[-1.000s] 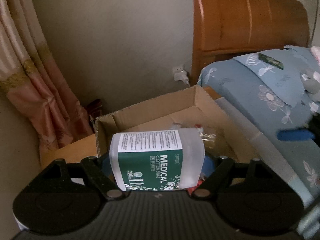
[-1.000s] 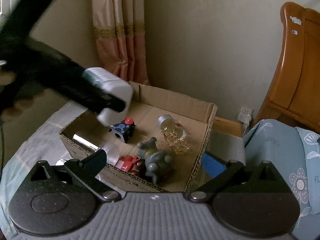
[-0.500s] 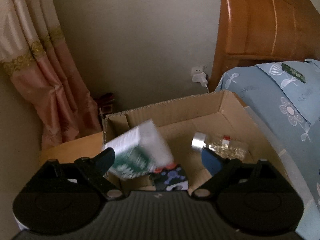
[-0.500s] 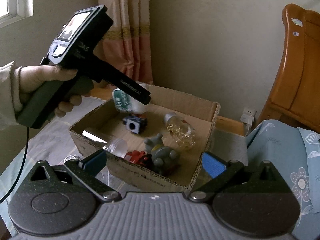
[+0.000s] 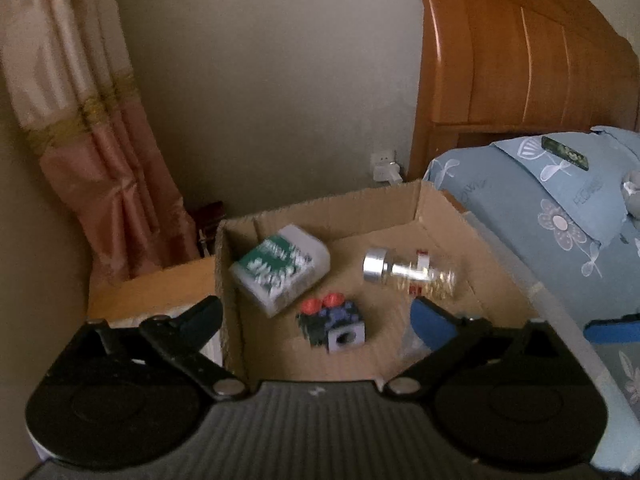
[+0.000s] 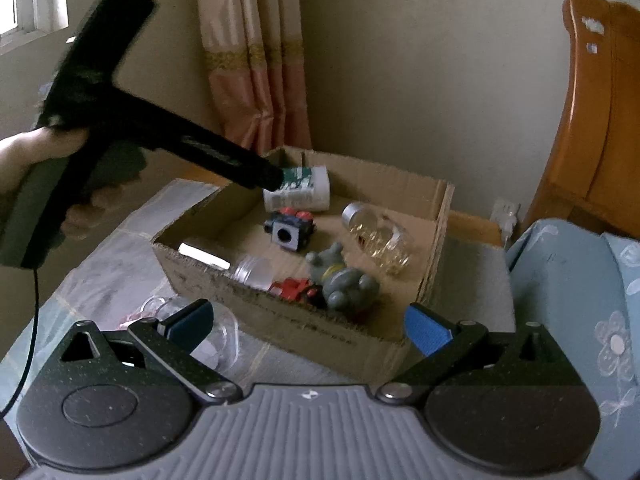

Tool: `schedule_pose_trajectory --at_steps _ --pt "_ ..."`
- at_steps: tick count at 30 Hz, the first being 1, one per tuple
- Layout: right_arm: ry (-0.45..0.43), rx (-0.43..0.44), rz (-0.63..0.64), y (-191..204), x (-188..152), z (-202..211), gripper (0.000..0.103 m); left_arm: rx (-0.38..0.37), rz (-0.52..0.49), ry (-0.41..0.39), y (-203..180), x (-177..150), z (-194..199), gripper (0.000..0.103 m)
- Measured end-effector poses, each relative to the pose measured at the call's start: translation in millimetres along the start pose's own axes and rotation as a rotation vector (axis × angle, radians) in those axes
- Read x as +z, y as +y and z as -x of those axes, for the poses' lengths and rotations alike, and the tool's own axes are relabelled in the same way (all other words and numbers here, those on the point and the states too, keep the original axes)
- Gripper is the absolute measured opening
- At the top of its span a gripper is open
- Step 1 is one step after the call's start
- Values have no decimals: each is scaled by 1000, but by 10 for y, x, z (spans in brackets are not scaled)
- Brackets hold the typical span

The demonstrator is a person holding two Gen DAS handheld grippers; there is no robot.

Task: Organize rigid objects
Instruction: 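Withdraw both tools and move the right tool to the clear plastic container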

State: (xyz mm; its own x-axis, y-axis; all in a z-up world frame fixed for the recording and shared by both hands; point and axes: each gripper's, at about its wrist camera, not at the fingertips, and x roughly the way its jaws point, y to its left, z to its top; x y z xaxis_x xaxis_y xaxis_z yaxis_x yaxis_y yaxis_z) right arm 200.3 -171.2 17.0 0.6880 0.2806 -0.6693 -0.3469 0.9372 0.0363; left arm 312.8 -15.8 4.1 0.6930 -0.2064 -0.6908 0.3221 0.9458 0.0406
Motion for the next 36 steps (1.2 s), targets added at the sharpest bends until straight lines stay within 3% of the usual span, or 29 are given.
schedule_pose_trajectory --at_steps 10,21,27,36 --pt "35 33 -73 178 -212 -121 103 20 33 31 175 -629 321 100" --pt "57 55 -100 463 -277 -264 103 177 117 9 348 -1362 631 100" --pt "60 61 -66 736 -226 -428 103 237 193 21 573 -1595 783 100" --pt "81 -25 -94 946 -200 -812 103 233 239 27 692 -1768 903 100"
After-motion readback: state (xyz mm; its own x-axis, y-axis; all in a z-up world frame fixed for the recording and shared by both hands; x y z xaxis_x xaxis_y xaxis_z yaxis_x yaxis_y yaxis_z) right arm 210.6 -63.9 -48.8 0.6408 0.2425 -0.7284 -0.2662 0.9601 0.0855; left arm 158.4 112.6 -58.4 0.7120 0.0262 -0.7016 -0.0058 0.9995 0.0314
